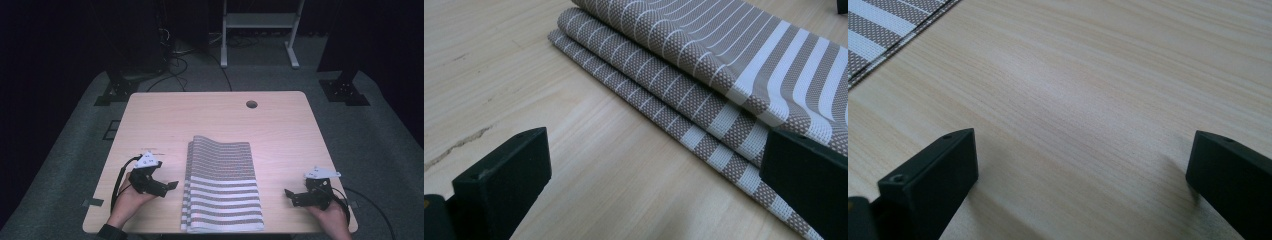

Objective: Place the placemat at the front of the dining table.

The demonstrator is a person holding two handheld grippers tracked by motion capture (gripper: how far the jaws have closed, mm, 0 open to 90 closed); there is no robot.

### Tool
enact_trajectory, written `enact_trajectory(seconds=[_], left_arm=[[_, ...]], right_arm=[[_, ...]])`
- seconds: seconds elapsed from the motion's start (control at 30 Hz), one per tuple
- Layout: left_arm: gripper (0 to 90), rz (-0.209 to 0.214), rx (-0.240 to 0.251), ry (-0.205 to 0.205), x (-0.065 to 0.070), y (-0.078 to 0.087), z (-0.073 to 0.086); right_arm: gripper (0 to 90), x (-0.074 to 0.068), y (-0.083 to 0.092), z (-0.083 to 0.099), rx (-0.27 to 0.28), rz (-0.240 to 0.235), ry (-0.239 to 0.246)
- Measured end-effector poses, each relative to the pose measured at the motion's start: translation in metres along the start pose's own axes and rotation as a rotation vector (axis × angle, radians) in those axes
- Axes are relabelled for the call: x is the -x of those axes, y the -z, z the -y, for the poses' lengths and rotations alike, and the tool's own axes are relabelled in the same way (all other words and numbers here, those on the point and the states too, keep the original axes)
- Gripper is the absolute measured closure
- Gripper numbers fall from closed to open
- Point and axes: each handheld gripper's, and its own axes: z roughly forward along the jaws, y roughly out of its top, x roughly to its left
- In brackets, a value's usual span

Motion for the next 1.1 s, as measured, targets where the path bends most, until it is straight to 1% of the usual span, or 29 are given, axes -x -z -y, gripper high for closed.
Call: enact_trajectory(seconds=[0.13,0.27,0.57,0.73,0.93,1.0,1.1], left_arm=[[0.0,0.006,0.003,-0.006,0.001,-0.001,-0.005],[0.0,0.015,0.013,0.002,0.002,-0.002,-0.008],[0.0,0.027,0.006,-0.008,0.005,-0.007,-0.015],[0.0,0.043,0.013,-0.019,0.010,-0.012,-0.022],[0.0,0.053,0.007,-0.027,0.013,-0.017,-0.026],[0.0,0.058,0.010,-0.029,0.015,-0.020,-0.028],[0.0,0.068,0.001,-0.038,0.018,-0.026,-0.030]], right_arm=[[0.0,0.000,0.000,0.000,0.000,0.000,0.000],[0.0,0.000,0.000,0.000,0.000,0.000,0.000],[0.0,0.000,0.000,0.000,0.000,0.000,0.000],[0.0,0.000,0.000,0.000,0.000,0.000,0.000],[0.0,0.000,0.000,0.000,0.000,0.000,0.000],[0.0,0.000,0.000,0.000,0.000,0.000,0.000],[0.0,0.000,0.000,0.000,0.000,0.000,0.000]])
